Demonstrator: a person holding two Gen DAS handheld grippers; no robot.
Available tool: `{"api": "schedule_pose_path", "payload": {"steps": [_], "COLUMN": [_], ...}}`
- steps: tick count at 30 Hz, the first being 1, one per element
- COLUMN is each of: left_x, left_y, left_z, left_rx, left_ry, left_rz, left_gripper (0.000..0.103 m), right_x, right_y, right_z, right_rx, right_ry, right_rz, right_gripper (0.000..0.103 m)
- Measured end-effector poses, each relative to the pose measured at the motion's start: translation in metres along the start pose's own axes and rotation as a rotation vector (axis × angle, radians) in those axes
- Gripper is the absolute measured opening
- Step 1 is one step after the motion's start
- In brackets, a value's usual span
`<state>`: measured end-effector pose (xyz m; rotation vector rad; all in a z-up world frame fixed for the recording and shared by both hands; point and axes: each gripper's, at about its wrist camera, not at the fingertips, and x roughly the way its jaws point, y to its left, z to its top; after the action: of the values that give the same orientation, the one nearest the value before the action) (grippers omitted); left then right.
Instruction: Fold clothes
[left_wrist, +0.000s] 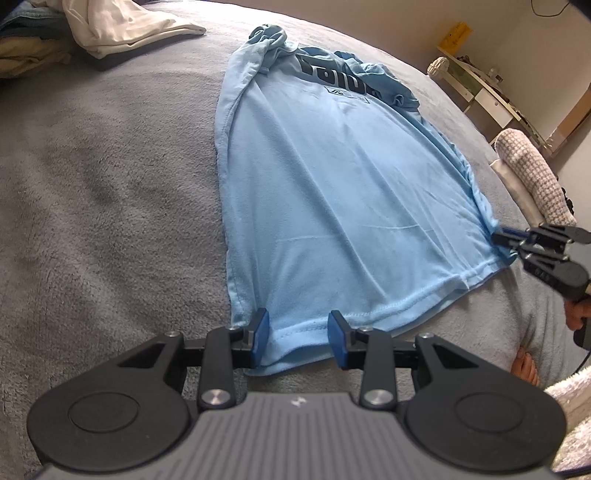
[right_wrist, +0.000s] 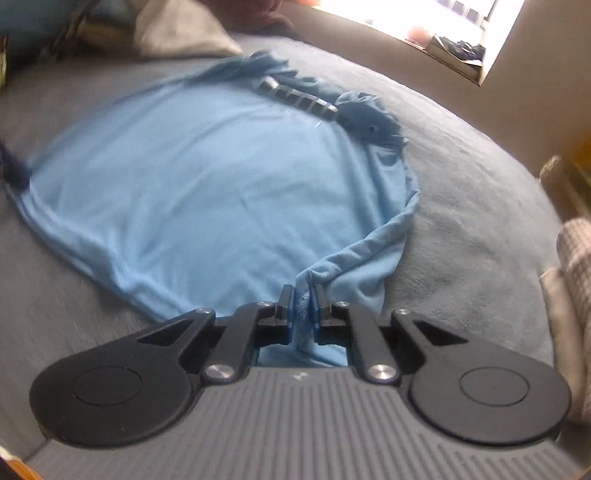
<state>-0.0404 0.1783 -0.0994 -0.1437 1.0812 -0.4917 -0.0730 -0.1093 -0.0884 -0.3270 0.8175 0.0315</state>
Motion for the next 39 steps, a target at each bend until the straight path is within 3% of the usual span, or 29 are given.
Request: {"api": "schedule_pose_path", "payload": {"steps": [4,8,11,15,18,22,25,32,35,39], "left_x": [0.000,0.000,0.000,0.001,0.001,0.001,0.000,-0.002,-0.004,-0.006], "left_y": [0.000,0.000,0.000,-0.001,-0.003,-0.006,-0.007,-0.007,-0.006,-0.003], "left_z": [0.000,-0.001,-0.001,-0.001,0.000,0.001,0.000,-0.002,-0.002,-0.005], "left_rx": [0.010,0.013,0.018,0.023,0.033,0.046,0.051,0.063,0.068,0.062], "left_ry": [0.003,0.004,0.007,0.010,0.015,0.021,0.024,0.027,0.031,0.028], "left_rz": [-0.004,-0.005,-0.006,0.000,0.009,0.021,0.030,0.028,0.021,0.006], "left_gripper": [0.036,0.036,0.036,0.036,0.036,0.036,0.036,0.036,0.036,0.036], "right_x": [-0.003,-0.005,0.001,-0.007,-0.009,-0.010,-0.008,0.012,0.027,0.042], "right_y": [-0.017,-0.064,-0.094,-0.123,-0.132,-0.132,-0.113,-0.024,0.017,0.046], "right_z": [-0.004,-0.037,-0.071,-0.095,-0.086,-0.058,-0.032,0.038,0.065,0.091], "right_rx": [0.091,0.375,0.596,0.817,0.850,0.780,0.652,0.214,0.050,-0.048], "right_ry": [-0.011,0.071,0.168,0.140,0.085,-0.032,-0.077,-0.090,-0.084,-0.071], "right_rz": [-0.151,-0.354,-0.378,-0.354,-0.332,-0.221,-0.099,0.381,0.479,0.570], "right_gripper": [0.007,0.007,0.007,0.005,0.008,0.009,0.009,0.010,0.011,0.011]}}
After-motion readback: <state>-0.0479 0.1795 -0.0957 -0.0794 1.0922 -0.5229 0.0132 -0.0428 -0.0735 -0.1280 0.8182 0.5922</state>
